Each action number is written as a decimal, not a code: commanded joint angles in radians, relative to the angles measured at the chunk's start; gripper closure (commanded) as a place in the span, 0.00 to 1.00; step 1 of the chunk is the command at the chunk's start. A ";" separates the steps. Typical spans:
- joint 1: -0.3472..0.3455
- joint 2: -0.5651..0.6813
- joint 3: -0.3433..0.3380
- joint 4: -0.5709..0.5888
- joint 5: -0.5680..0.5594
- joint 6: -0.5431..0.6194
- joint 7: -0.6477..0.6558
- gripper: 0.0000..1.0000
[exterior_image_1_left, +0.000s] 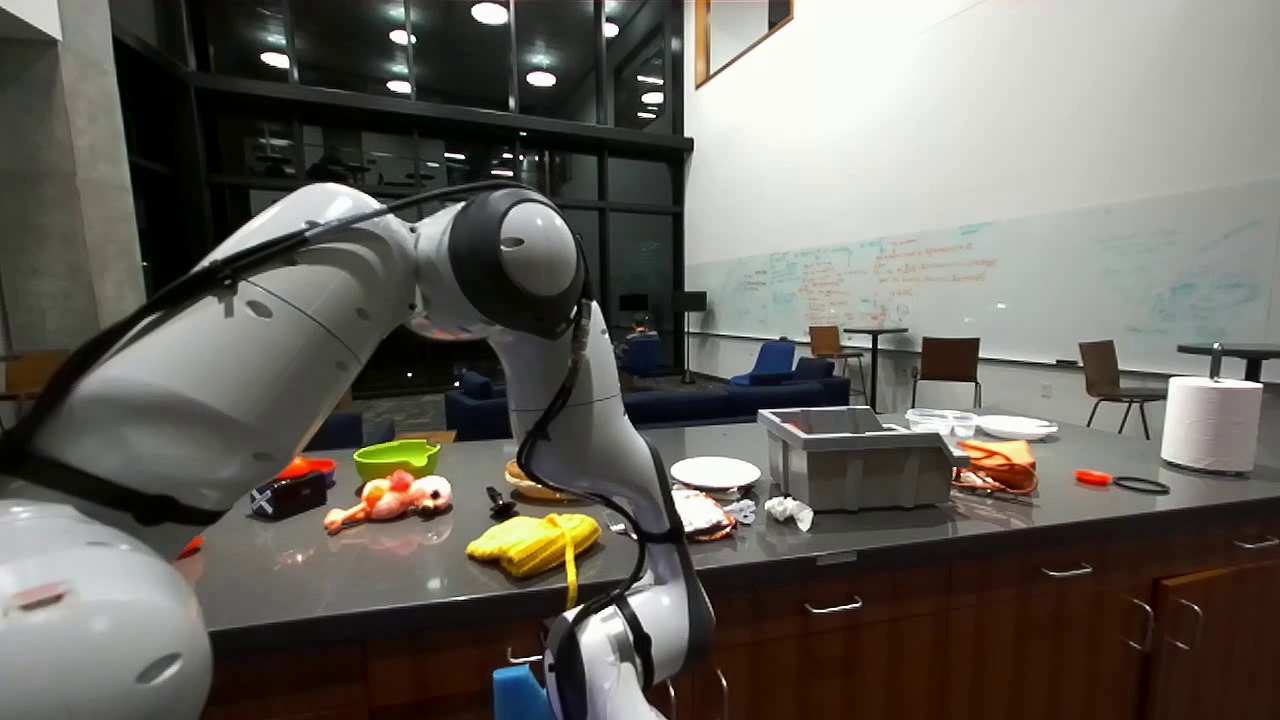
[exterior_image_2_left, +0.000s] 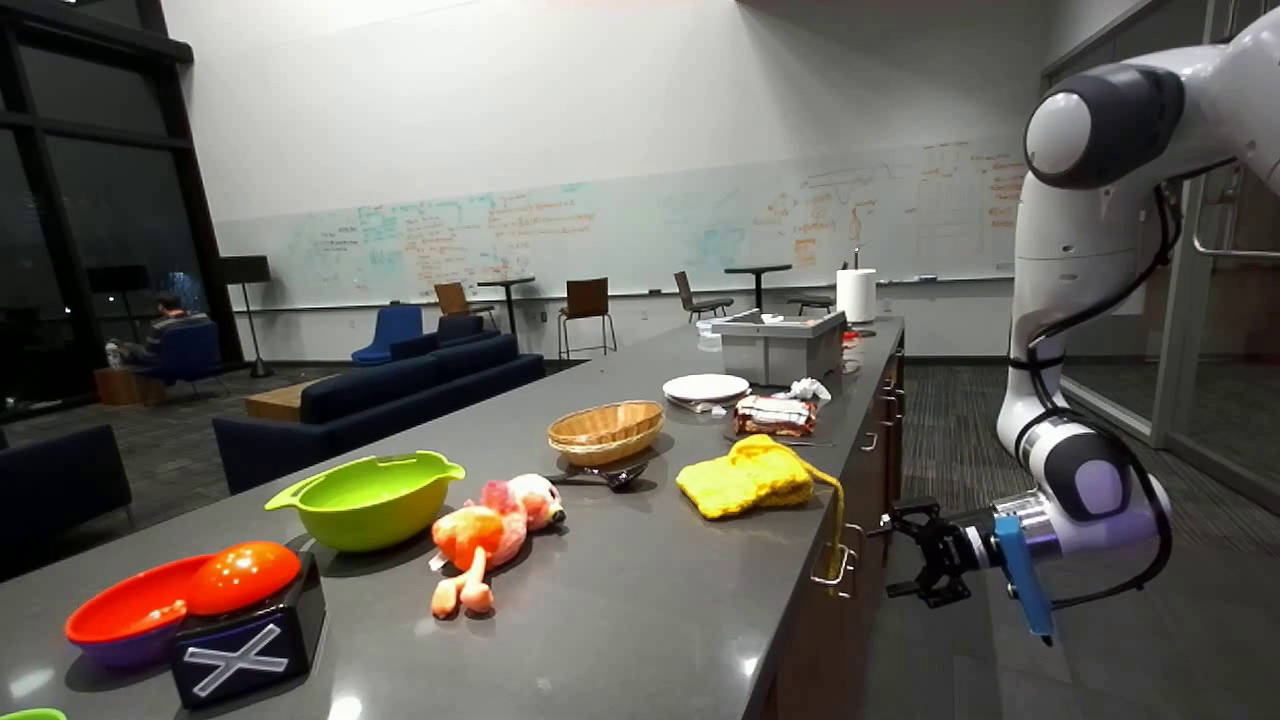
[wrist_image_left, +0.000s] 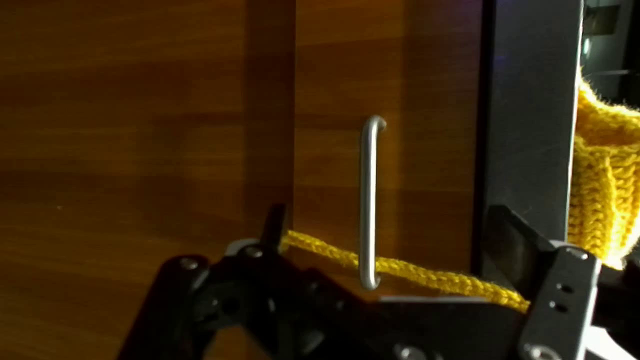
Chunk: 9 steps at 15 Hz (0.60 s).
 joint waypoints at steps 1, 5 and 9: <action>-0.009 0.055 -0.006 0.006 0.068 -0.103 -0.098 0.00; -0.006 0.115 -0.010 0.007 0.109 -0.190 -0.168 0.00; -0.001 0.181 -0.008 0.016 0.145 -0.257 -0.214 0.00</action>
